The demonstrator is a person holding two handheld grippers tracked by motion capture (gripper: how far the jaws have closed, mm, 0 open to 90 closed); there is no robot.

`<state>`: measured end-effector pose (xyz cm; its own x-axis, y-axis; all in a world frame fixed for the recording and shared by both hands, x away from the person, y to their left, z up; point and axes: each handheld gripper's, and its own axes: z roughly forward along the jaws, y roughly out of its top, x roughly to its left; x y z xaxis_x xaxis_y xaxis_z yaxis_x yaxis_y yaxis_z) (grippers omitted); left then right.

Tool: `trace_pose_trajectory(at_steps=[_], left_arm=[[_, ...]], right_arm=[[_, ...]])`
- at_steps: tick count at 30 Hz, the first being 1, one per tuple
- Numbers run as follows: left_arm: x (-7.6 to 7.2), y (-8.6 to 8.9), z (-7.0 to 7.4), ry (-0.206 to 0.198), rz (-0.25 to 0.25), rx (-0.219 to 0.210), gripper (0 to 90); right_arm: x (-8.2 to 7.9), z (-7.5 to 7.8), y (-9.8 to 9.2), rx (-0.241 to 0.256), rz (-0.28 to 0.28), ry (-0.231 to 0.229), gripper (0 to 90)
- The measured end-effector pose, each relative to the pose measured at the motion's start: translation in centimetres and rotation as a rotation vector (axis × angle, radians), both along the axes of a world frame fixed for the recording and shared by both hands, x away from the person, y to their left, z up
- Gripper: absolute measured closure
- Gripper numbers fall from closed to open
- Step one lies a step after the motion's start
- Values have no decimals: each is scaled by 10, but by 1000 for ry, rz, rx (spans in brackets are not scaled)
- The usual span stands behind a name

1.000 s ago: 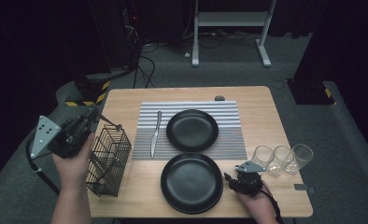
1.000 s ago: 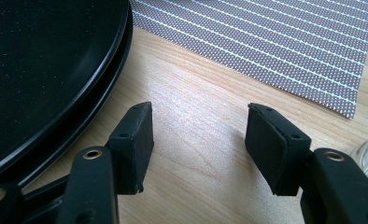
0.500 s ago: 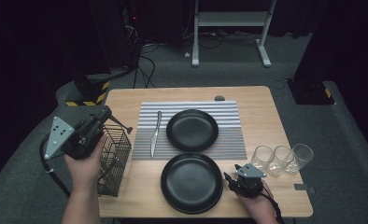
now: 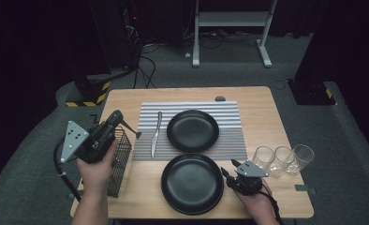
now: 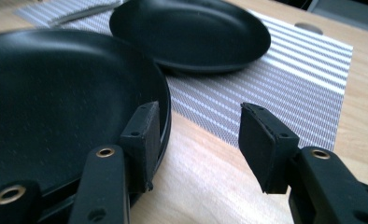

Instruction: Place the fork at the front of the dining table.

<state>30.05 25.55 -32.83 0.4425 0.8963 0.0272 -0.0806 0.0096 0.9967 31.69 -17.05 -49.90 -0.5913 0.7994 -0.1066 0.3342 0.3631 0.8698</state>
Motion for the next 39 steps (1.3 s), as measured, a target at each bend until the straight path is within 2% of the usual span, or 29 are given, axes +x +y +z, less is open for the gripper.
trace_pose_trajectory(at_steps=[12,19,31,39], left_arm=[[0,-16,-9,20,-24,14,866],[-1,-22,-16,39,-46,13,866],[3,-36,-21,47,-76,8,866],[9,-51,-29,69,-103,11,865]], right_arm=[[6,26,4,35,9,-34,484],[6,43,17,49,21,-85,487],[9,55,42,50,73,-140,509],[13,60,55,66,93,-151,519]])
